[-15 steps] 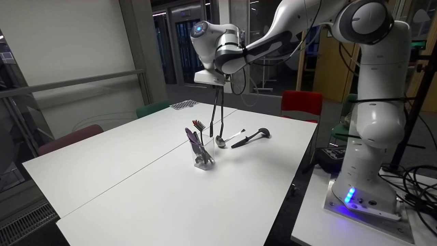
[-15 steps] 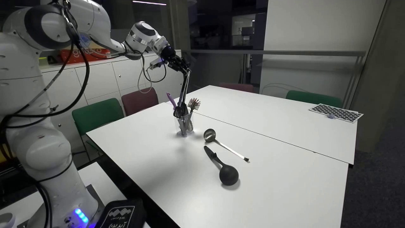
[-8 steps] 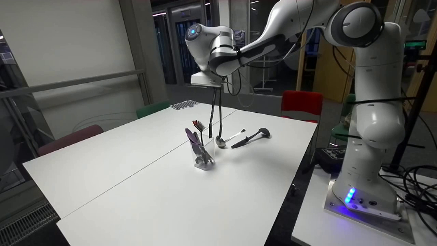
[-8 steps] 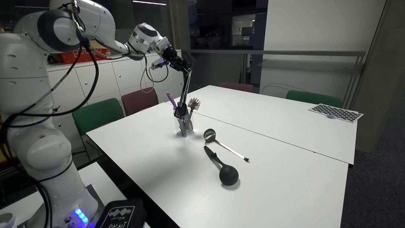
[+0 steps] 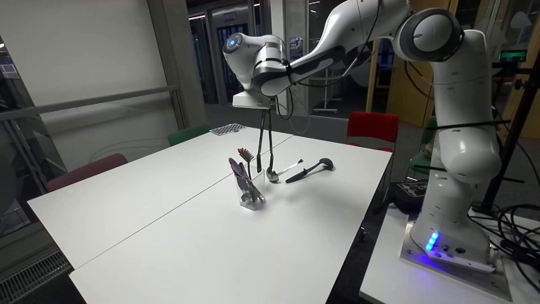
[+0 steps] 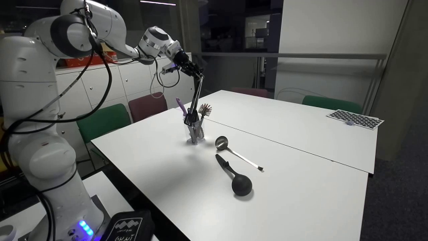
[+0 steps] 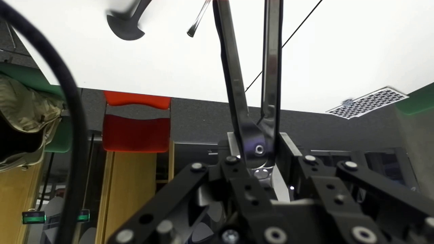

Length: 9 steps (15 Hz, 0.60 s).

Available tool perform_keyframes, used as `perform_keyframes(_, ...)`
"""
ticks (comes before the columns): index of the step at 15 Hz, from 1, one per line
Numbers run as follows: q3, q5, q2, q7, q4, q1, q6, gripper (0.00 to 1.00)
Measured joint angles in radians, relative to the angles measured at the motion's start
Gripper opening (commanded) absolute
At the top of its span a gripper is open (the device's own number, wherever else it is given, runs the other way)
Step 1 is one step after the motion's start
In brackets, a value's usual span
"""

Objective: Put the black tongs in the cutlery holder.

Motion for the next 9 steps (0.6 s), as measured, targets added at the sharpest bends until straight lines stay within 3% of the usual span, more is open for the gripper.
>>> perform_keyframes(9, -0.010, -0.021, 0.067, -0.028, 0.078, 0.022, -0.050, 0.08)
